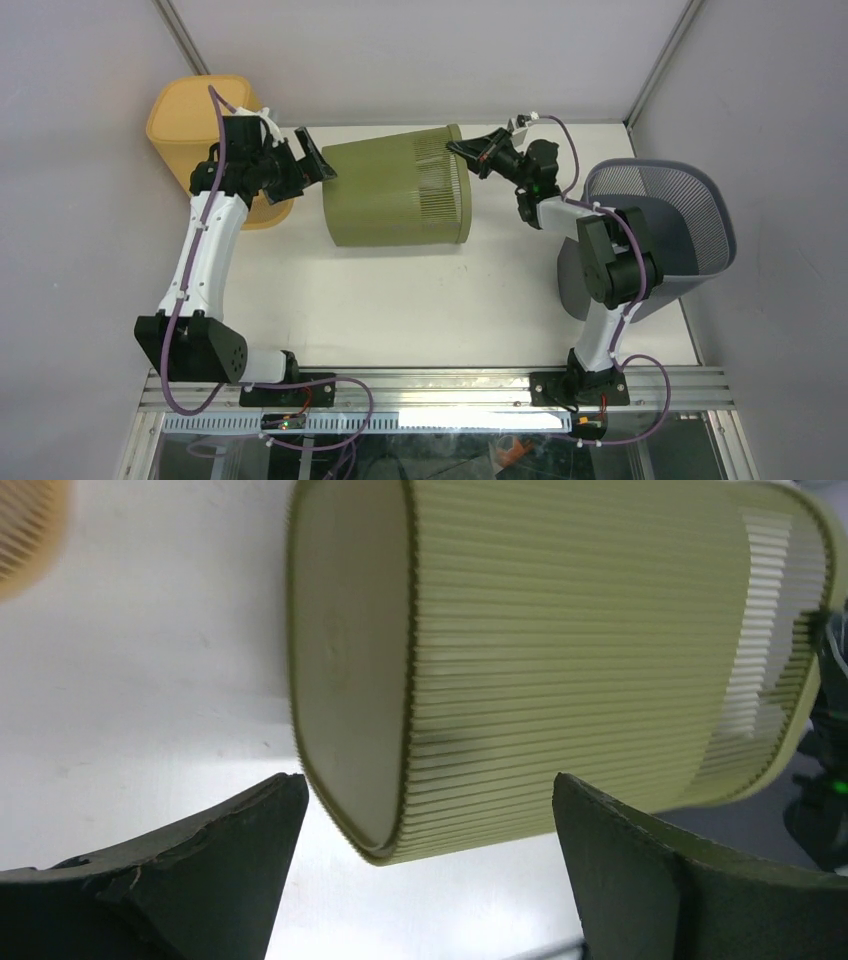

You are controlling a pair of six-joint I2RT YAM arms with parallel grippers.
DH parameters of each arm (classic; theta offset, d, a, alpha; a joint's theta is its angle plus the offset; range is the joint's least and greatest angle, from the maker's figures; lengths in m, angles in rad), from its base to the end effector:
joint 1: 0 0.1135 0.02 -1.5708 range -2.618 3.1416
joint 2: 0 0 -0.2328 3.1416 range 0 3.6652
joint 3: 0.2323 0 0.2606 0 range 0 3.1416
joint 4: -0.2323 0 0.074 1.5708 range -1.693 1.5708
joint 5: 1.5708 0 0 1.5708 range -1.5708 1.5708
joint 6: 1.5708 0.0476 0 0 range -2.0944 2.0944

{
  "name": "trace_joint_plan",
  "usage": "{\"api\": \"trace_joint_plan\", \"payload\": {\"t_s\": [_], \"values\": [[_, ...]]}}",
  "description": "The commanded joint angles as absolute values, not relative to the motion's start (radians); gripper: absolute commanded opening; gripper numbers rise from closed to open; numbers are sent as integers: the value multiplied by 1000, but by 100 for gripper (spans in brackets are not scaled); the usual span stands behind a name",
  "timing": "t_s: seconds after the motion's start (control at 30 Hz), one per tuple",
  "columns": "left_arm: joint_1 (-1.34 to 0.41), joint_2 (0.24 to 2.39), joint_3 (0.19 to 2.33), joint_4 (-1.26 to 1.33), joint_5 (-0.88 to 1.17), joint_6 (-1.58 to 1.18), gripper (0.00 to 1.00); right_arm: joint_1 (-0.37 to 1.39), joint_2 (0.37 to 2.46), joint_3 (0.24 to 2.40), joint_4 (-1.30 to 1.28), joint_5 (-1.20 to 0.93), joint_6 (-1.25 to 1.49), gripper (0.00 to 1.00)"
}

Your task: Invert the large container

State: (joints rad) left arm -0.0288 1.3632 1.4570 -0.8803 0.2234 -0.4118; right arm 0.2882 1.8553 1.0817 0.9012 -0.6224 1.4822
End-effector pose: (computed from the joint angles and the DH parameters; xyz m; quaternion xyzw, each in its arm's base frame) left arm 0.3035 -0.0193 0.3395 -0.1330 0.9097 -0.1835 0.3481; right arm 0.3952 0.1461 0.2170 0.1634 0.6493 0.6813 0.2959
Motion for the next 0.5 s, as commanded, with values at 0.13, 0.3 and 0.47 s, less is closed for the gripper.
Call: {"api": "trace_joint_plan", "payload": {"t_s": [0.13, 0.3, 0.47], "values": [[-17, 1377, 1384, -720, 577, -478, 96, 278, 1867, 1075, 967, -644, 1490, 0], [-11, 1371, 1391, -627, 680, -554, 95, 276, 1875, 1062, 973, -644, 1494, 0], [-7, 1362, 1424, -544, 750, -627, 95, 276, 1885, 1070, 994, -660, 1497, 0]]}}
